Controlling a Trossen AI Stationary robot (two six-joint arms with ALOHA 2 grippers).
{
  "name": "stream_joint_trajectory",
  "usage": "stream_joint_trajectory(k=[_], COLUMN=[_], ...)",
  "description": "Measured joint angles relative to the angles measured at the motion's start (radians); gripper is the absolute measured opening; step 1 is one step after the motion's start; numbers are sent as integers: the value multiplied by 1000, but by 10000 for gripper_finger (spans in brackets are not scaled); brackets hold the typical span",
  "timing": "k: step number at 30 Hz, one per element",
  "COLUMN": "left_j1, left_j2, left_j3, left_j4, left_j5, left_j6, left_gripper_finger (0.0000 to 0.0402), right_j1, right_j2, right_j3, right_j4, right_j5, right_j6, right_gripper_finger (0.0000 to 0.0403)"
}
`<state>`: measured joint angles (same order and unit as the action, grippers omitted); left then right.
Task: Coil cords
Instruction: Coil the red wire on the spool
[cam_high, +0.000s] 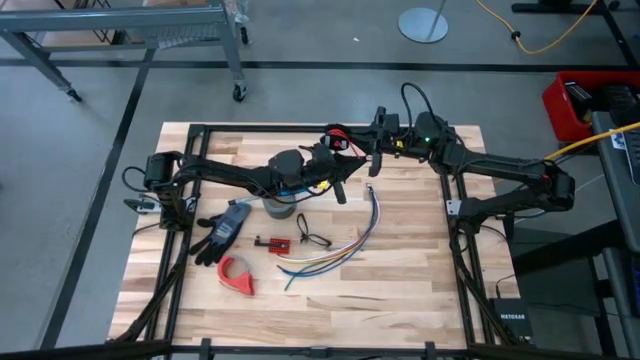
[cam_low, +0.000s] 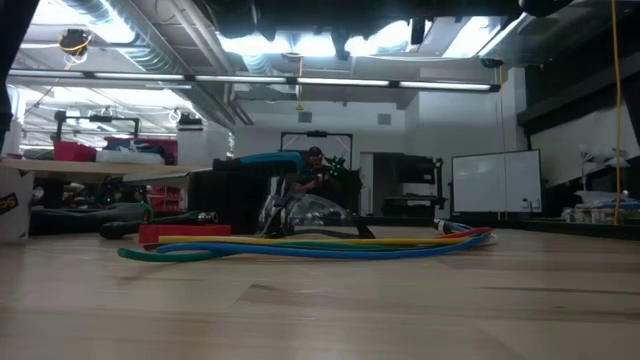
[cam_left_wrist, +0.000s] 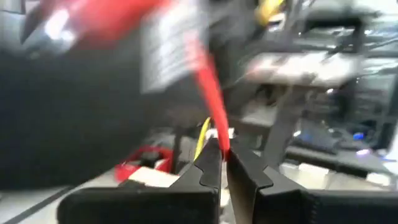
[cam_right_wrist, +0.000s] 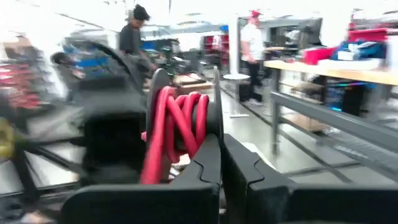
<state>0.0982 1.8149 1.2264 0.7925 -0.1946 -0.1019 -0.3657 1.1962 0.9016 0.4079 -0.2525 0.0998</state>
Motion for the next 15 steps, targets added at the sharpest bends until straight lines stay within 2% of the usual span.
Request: stream_joint_trajectory(k=[7, 15], left_j1=[1, 2], left_j2=[1, 1], left_j3=[-1, -2], left_j4=[-89, -105], left_j5=[-30, -39], left_j6=[-1, -3], left_gripper_finger=[2, 1], right_j1=[0, 0], right_j2=[-74, -170], right_j3=[0, 0], right_j4=[-113, -291], right_j5=[-13, -22], right_j6=[8, 8], right_gripper_finger=[1, 1])
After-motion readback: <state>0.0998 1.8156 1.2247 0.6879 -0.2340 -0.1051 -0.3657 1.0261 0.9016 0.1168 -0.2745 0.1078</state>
